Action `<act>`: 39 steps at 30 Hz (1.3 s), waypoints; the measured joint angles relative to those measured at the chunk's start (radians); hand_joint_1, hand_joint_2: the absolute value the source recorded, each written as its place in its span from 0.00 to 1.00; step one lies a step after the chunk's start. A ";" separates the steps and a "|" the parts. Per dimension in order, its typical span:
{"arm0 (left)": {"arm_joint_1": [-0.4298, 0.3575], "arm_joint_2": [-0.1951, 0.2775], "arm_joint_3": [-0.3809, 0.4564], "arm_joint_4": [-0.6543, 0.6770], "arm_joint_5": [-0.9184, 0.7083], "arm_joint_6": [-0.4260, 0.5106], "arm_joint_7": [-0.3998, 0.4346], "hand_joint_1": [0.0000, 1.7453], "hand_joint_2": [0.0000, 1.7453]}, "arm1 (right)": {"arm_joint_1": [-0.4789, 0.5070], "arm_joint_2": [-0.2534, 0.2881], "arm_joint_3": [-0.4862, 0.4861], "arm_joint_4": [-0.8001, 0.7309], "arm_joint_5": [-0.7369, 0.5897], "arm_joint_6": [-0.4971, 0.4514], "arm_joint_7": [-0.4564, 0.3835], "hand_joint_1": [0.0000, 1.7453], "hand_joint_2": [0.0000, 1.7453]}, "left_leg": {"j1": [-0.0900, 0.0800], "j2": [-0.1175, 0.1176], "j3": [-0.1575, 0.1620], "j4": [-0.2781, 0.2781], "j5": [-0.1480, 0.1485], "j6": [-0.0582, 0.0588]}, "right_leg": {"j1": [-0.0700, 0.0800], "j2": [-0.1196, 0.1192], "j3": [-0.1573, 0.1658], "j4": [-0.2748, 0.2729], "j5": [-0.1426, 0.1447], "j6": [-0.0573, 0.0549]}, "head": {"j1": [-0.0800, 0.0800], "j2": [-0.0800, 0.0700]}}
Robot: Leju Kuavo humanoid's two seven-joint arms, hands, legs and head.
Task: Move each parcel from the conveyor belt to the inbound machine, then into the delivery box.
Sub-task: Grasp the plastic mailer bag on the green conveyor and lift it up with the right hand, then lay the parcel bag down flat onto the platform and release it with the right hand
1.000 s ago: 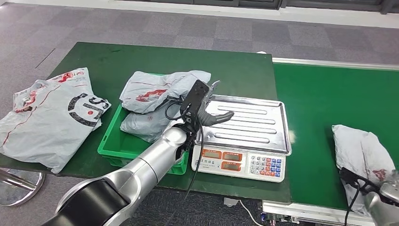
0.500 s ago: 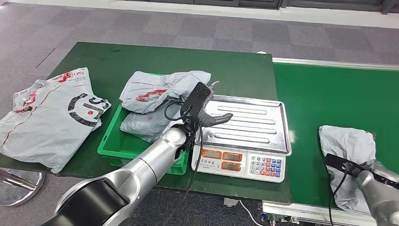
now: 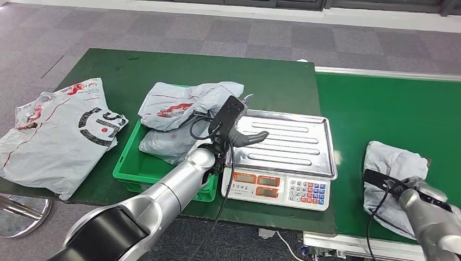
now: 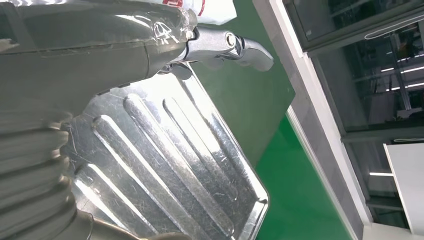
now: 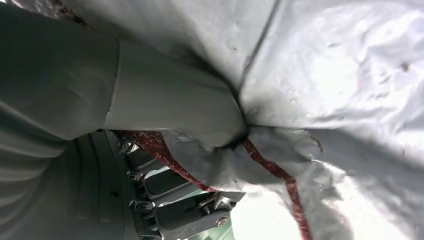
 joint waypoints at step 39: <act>-0.003 0.004 0.063 -0.031 -0.105 0.019 -0.050 0.00 1.00 | 0.060 0.084 0.029 -0.536 -0.607 -0.542 -0.503 1.00 1.00 | 0.000 0.000 0.000 0.000 0.001 0.000 | 0.001 0.000 -0.001 0.000 0.000 0.000 | 0.000 0.000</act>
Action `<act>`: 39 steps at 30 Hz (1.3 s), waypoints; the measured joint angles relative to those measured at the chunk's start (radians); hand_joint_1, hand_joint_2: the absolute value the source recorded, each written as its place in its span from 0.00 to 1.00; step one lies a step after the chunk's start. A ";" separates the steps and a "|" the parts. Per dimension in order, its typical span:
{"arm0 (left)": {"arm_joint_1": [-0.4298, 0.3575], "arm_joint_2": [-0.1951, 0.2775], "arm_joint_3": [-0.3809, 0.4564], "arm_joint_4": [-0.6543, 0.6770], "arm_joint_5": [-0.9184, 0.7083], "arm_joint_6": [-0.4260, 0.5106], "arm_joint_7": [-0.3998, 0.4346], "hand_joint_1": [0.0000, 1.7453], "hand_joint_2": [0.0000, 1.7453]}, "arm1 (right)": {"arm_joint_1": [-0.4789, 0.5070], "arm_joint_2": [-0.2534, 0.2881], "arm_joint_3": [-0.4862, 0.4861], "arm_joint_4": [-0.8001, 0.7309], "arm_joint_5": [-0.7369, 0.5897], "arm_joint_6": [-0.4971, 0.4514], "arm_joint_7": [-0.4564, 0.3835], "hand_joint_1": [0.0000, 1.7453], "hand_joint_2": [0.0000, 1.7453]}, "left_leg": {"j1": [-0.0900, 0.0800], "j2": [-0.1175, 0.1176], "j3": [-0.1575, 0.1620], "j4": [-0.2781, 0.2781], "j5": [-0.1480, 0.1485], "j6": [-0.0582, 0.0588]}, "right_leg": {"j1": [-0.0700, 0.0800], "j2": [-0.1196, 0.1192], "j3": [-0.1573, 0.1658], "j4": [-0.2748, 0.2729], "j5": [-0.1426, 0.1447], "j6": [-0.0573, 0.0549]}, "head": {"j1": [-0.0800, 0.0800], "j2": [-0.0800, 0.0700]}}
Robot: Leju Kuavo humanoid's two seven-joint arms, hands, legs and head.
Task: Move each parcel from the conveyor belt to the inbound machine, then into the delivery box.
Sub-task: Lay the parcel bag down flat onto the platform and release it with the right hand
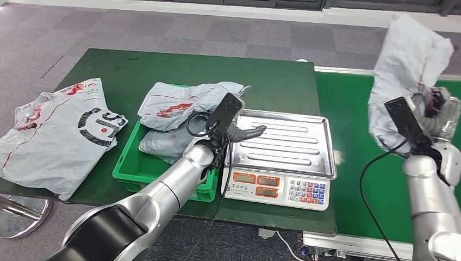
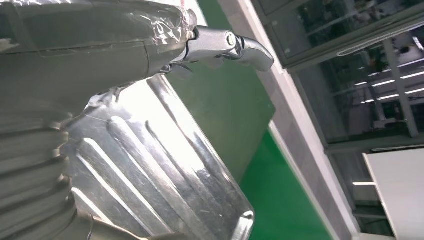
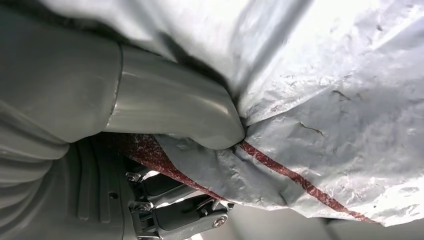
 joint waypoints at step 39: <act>-0.018 -0.009 0.074 -0.012 0.086 0.079 -0.118 0.00 1.00 | -0.041 0.191 0.608 0.081 -0.059 0.486 0.046 0.44 1.00 | 0.001 0.000 0.000 0.000 0.002 -0.001 | 0.001 0.000 -0.001 0.001 0.000 -0.001 | 0.000 0.000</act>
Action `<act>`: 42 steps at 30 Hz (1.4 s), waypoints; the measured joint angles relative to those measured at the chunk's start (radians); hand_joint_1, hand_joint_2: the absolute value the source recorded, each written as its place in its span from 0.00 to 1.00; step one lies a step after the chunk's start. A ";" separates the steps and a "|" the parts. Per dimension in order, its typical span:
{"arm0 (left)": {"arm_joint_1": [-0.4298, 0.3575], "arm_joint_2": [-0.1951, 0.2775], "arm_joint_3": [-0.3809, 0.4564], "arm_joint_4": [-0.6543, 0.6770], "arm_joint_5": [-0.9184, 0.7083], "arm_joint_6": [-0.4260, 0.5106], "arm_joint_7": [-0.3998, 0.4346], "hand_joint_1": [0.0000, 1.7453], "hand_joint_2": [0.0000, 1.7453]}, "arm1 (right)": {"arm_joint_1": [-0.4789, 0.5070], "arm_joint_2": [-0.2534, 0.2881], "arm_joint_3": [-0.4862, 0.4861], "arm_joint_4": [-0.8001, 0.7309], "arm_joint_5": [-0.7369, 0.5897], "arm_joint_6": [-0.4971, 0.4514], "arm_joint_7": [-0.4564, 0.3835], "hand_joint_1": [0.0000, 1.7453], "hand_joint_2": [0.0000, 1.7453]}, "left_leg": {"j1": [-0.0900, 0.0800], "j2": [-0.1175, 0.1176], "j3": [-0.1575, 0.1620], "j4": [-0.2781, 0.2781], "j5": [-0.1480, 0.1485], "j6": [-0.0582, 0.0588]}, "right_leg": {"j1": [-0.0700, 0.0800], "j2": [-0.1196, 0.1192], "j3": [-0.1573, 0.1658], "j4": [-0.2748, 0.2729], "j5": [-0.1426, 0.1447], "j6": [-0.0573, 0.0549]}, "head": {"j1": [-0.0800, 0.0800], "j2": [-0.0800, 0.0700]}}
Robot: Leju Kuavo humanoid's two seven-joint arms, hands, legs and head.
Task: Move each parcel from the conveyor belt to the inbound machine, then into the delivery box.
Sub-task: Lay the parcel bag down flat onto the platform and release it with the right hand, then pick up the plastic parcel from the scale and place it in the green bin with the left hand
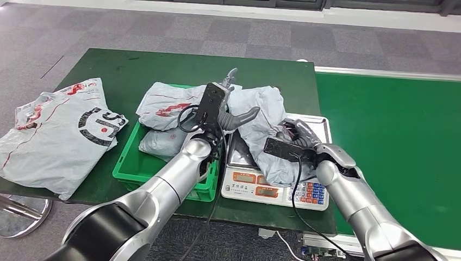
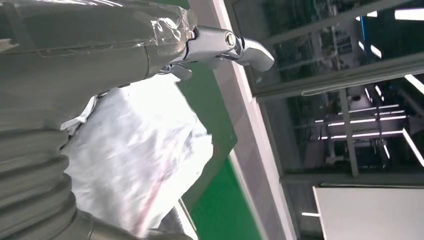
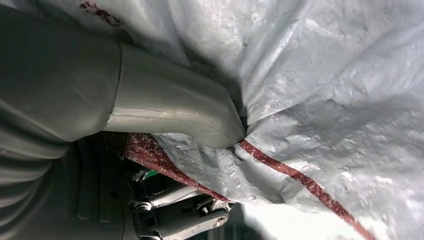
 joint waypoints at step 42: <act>-0.018 -0.002 -0.299 0.042 -0.439 -0.146 0.213 0.00 1.00 | 0.110 -0.017 -0.349 -0.247 -0.453 -0.416 -0.229 0.00 1.00 | -0.001 0.003 0.001 0.001 -0.001 0.000 | -0.001 0.003 -0.001 0.000 0.001 0.000 | 0.000 0.000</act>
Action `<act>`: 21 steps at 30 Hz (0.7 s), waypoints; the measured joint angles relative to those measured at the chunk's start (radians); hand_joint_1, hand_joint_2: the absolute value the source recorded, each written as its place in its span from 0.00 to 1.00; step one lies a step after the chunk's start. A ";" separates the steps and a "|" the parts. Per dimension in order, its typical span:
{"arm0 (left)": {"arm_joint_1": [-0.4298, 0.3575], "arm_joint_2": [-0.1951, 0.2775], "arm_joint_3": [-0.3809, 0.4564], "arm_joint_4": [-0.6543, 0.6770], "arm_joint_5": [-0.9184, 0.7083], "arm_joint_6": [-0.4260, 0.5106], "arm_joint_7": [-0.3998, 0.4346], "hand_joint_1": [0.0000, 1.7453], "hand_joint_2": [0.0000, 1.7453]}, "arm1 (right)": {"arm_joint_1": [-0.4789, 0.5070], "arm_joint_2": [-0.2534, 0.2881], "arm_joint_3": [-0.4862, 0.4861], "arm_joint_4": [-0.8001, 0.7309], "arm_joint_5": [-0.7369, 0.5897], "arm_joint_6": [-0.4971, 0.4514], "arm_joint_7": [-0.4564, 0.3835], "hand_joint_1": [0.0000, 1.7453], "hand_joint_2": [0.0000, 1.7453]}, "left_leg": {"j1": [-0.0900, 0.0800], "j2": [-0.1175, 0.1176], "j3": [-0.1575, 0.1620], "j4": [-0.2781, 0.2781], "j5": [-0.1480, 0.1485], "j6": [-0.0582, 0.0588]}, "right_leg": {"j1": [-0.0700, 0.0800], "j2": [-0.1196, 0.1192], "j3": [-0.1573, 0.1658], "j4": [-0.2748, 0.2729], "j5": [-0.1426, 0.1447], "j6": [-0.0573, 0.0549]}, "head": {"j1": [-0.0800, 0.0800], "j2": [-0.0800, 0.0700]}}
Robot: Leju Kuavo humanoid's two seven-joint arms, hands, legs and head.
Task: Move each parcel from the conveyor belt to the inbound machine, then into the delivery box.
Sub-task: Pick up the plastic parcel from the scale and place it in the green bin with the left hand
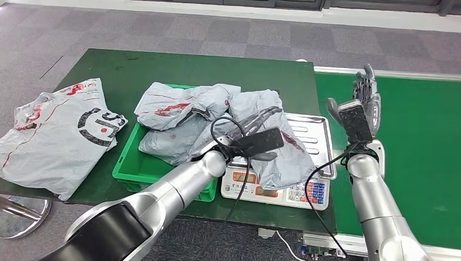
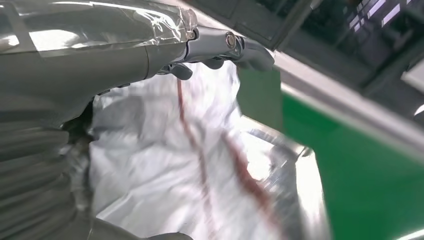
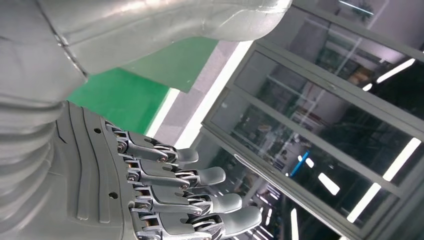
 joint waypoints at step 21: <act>-0.042 0.002 -0.393 0.096 -0.338 -0.170 0.117 1.00 1.00 | -0.010 -0.047 0.000 0.026 -0.037 0.117 0.045 0.00 1.00 | 0.000 0.000 0.002 0.000 0.000 0.000 | 0.001 0.000 0.003 0.000 0.000 0.000 | 0.000 0.000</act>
